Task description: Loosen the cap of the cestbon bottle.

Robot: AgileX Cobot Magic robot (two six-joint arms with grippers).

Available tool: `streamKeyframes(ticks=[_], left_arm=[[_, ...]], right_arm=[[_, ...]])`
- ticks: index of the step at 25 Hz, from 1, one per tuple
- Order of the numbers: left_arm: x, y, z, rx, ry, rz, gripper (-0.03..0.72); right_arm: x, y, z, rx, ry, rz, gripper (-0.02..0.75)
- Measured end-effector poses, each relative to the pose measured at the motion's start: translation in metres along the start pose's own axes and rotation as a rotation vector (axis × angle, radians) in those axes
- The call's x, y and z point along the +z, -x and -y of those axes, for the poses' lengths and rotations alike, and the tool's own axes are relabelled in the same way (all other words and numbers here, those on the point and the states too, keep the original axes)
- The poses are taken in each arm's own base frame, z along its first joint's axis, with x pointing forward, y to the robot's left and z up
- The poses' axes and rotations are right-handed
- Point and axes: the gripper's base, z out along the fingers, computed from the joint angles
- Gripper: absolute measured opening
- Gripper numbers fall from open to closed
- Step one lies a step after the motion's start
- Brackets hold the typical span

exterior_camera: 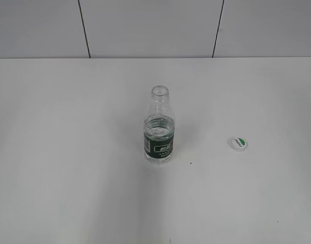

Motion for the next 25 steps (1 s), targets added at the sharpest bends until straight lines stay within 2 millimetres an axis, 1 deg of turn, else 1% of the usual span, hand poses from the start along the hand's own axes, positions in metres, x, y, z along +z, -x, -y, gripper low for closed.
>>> streamKeyframes(ticks=[2, 5, 8, 12, 15, 20, 22, 25], left_arm=[[-0.011, -0.013, -0.001, -0.003, 0.003, 0.036, 0.452], [-0.020, -0.028, -0.002, -0.006, 0.004, 0.063, 0.452], [-0.021, -0.041, -0.003, 0.006, 0.005, 0.055, 0.452], [-0.010, -0.048, -0.002, 0.038, 0.005, 0.015, 0.451], [0.001, -0.054, -0.001, 0.047, 0.003, -0.011, 0.451], [0.020, -0.059, 0.004, 0.089, -0.042, 0.002, 0.451], [0.023, -0.060, 0.005, 0.097, -0.056, 0.004, 0.447], [0.023, -0.060, 0.005, 0.107, -0.055, 0.009, 0.420]], right_arm=[[0.002, -0.008, -0.001, 0.002, 0.007, -0.013, 0.588], [0.008, -0.022, -0.002, 0.002, 0.010, -0.041, 0.588], [0.013, -0.037, -0.004, 0.001, 0.013, -0.068, 0.588], [0.014, -0.058, -0.005, 0.002, 0.015, -0.073, 0.588], [0.009, -0.074, -0.007, 0.002, 0.014, -0.051, 0.588], [0.000, -0.103, -0.008, 0.003, 0.009, 0.012, 0.588], [-0.002, -0.113, -0.009, 0.004, 0.008, 0.034, 0.588], [-0.006, -0.127, -0.010, 0.004, 0.005, 0.071, 0.588]])
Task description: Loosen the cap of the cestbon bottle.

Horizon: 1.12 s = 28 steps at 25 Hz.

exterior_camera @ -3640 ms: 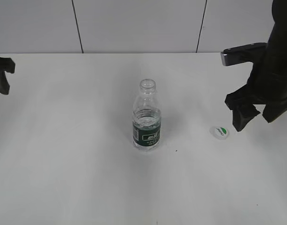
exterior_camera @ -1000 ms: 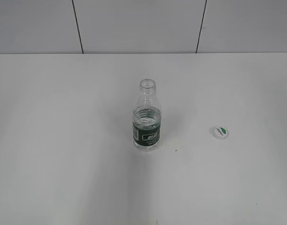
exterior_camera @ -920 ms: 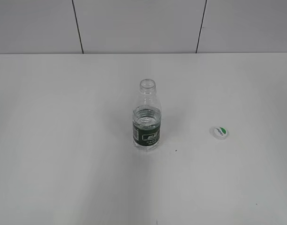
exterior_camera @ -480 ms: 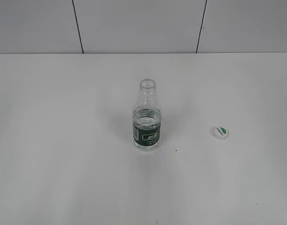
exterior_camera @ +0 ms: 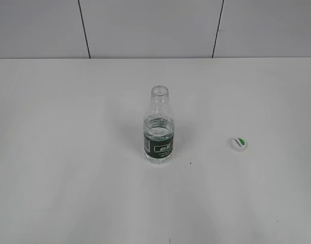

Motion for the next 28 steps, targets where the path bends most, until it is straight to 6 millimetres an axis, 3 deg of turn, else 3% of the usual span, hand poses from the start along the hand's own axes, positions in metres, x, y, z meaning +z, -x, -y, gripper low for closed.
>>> streamKeyframes(ticks=[6, 12, 28], left_arm=[[0.000, 0.000, 0.001, 0.001, -0.006, 0.005, 0.368], [0.000, 0.001, 0.001, 0.001, -0.006, 0.006, 0.360], [0.000, 0.001, 0.001, 0.001, -0.006, 0.008, 0.360]], right_arm=[[-0.002, -0.029, -0.002, 0.001, -0.005, 0.070, 0.588], [0.011, -0.052, -0.004, -0.002, -0.011, 0.172, 0.588], [0.014, -0.052, -0.004, -0.023, -0.014, 0.186, 0.540]])
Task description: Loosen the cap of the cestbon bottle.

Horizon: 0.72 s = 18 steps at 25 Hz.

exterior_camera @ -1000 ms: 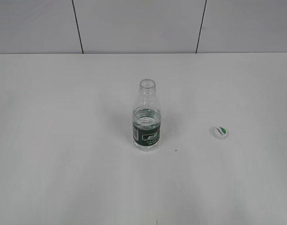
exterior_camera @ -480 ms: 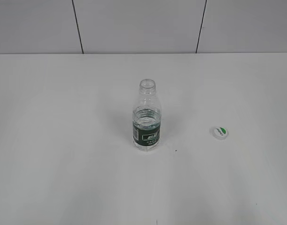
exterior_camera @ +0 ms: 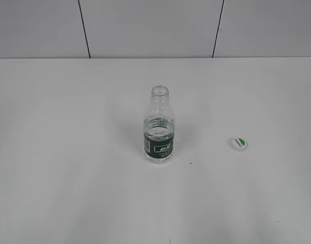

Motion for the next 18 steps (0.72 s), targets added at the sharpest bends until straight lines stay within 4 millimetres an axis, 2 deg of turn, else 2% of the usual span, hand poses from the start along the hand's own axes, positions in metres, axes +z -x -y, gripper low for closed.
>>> streamKeyframes(ticks=[18], left_arm=[[0.0000, 0.0000, -0.0007, 0.004, 0.007, 0.000, 0.359]], right_arm=[[0.0000, 0.0003, 0.0000, -0.001, 0.000, 0.003, 0.538]])
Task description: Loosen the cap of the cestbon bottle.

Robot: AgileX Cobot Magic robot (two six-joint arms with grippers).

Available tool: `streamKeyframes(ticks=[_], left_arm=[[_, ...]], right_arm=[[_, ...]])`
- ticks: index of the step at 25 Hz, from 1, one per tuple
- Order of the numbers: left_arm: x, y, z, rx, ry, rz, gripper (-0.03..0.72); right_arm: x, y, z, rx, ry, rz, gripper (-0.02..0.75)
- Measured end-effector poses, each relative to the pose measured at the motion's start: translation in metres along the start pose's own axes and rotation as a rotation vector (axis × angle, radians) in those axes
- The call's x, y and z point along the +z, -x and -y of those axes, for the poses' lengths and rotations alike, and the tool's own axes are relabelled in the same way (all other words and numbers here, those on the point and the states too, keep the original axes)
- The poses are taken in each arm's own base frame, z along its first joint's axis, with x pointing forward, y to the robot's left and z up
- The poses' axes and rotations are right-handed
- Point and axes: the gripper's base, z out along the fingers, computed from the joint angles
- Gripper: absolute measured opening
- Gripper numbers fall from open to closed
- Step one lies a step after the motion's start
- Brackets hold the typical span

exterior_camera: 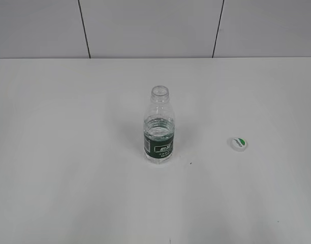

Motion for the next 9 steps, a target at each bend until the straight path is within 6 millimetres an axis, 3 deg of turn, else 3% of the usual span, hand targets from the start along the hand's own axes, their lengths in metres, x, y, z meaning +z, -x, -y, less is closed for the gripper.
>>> streamKeyframes(ticks=[9], left_arm=[[0.0000, 0.0000, 0.0000, 0.000, 0.000, 0.000, 0.359]], right_arm=[[0.0000, 0.0000, 0.0000, 0.000, 0.000, 0.000, 0.537]])
